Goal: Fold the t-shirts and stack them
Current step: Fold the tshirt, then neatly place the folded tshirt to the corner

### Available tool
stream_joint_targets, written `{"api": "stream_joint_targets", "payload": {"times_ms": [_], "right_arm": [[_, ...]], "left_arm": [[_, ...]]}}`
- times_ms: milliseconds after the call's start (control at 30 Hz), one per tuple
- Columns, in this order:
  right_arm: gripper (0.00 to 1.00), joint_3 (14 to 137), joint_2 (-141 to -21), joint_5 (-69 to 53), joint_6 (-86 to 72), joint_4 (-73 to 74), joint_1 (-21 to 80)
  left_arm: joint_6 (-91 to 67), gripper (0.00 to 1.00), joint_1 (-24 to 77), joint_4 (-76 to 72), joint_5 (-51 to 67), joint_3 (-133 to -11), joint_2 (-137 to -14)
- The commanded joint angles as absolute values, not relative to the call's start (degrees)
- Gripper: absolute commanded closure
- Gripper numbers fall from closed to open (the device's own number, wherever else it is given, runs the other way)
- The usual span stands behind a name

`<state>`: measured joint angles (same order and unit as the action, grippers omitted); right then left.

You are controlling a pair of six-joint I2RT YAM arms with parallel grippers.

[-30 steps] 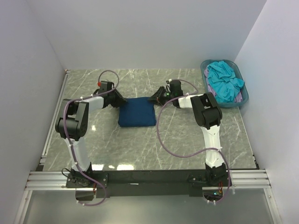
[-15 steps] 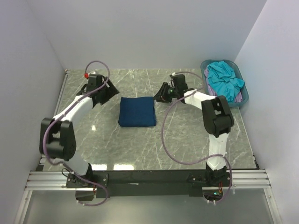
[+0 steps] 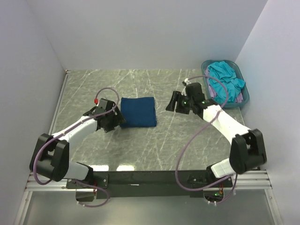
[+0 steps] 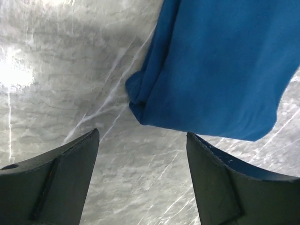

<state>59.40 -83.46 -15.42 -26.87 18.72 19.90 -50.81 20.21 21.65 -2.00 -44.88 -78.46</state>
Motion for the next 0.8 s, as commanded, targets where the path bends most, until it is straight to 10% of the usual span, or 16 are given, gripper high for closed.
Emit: {"api": "stream_joint_targets", "payload": {"times_ms": [0,400,767], "right_arm": [[0.3,55.29,-76.92,-14.5,-24.08,20.74,20.13],[0.3,49.22,-70.14,-14.5,-22.94,21.62,20.13],[0.31,49.92,-72.07,-16.08,-22.33,20.83,20.13]], "left_arm": [[-53.52,0.22,20.3,16.8,-3.16,-45.44,-79.27],[-56.51,0.43,20.21,11.6,-3.52,-46.58,-88.15],[-54.93,0.97,10.13,12.12,-4.83,-50.79,-91.93]]}}
